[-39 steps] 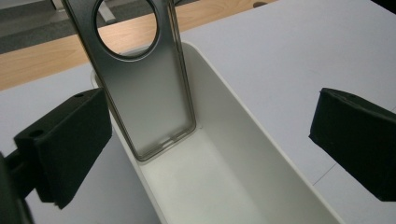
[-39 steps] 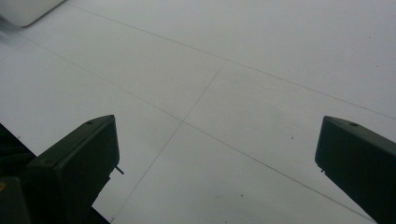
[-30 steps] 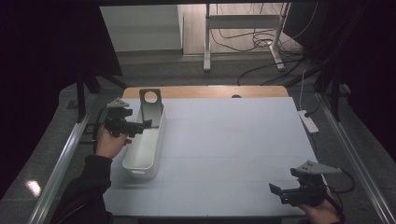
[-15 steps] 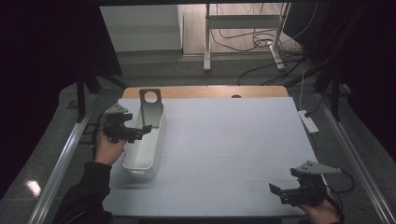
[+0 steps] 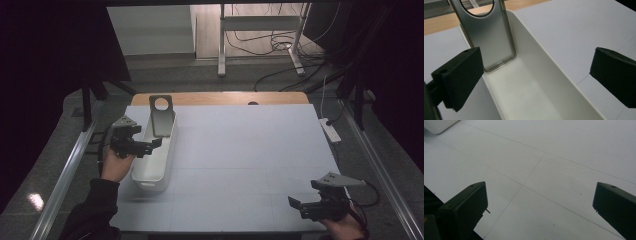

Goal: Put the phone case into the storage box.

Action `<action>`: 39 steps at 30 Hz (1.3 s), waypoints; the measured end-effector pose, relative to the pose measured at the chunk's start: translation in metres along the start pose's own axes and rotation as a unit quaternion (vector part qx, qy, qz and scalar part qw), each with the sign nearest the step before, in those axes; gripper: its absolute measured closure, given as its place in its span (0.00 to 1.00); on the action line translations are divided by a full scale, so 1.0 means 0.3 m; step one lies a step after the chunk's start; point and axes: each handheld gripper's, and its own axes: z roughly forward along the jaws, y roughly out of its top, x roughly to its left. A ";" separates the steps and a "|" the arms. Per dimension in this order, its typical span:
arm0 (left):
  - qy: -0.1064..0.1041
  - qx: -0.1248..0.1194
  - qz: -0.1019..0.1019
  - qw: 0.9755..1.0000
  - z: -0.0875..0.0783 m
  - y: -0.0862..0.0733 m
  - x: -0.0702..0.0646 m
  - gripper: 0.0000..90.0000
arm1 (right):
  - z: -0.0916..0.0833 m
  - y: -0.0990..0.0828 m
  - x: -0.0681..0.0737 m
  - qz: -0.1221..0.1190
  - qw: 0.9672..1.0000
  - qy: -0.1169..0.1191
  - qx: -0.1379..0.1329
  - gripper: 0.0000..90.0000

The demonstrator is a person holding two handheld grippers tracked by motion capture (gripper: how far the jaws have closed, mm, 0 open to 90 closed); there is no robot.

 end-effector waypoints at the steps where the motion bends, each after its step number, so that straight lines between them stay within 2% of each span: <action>1: 0.000 0.000 -0.001 1.000 -0.001 -0.002 -0.001 0.00 | 0.000 0.000 0.000 0.000 1.000 0.001 -0.001 0.00; 22: 0.008 0.004 -0.005 1.000 -0.023 -0.049 -0.025 0.00 | -0.001 -0.001 0.003 -0.006 1.000 0.004 -0.003 0.00; 39: 0.011 -0.001 -0.005 1.000 -0.062 -0.088 -0.053 0.00 | -0.002 -0.001 0.005 -0.010 1.000 0.006 -0.004 0.00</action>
